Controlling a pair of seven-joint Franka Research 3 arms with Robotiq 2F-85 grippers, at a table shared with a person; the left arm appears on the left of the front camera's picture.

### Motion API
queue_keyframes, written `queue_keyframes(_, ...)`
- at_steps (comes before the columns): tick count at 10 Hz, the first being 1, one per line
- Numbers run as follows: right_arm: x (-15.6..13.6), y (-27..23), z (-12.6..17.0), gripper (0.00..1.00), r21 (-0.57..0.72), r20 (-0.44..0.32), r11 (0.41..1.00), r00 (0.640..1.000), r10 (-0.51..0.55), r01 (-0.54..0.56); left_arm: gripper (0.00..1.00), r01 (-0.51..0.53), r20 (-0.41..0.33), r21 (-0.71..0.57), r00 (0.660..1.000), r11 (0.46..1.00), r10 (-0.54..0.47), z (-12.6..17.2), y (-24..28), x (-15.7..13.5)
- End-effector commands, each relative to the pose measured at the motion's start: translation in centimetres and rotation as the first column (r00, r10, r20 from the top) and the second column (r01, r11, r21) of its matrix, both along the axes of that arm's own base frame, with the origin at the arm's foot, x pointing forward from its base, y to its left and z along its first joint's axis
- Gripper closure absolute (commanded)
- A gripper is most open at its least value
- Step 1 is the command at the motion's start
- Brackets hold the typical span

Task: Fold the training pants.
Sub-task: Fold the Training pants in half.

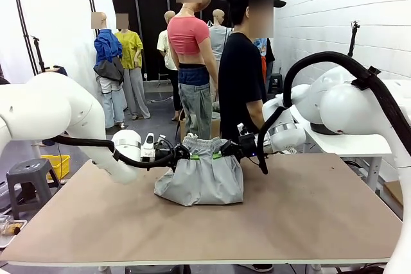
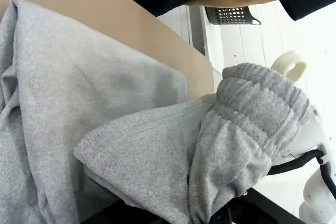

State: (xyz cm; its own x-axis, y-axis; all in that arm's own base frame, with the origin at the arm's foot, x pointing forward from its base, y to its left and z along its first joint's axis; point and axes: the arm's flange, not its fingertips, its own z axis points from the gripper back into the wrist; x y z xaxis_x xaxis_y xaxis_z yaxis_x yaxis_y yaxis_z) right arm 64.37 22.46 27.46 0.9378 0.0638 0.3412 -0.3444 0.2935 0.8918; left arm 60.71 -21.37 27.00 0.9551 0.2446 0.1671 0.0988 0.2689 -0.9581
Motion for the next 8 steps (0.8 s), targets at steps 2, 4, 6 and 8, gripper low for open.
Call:
queue_keyframes(2,2.0,-1.7,-0.7,1.0,-0.056,-0.031,0.994,0.995,-0.091,0.089,1.0,-0.054,-0.058,0.062,0.997,0.997,0.057,-0.4,2.5,1.7)
queue_keyframes(4,2.2,-1.9,-1.1,1.0,-0.089,-0.054,0.989,0.991,-0.121,0.116,1.0,-0.053,-0.093,0.064,0.994,0.997,0.059,-1.2,2.7,1.9)
queue_keyframes(6,2.3,-2.0,-1.3,1.0,-0.11,-0.078,0.987,0.989,-0.128,0.119,1.0,-0.054,-0.112,0.073,0.992,0.996,0.062,-1.4,3.0,1.9)
queue_keyframes(8,2.4,-2.1,-1.0,0.86,-0.119,-0.091,0.984,0.986,-0.143,0.132,0.9,-0.069,-0.124,0.086,0.989,0.994,0.079,-1.4,3.4,2.0)
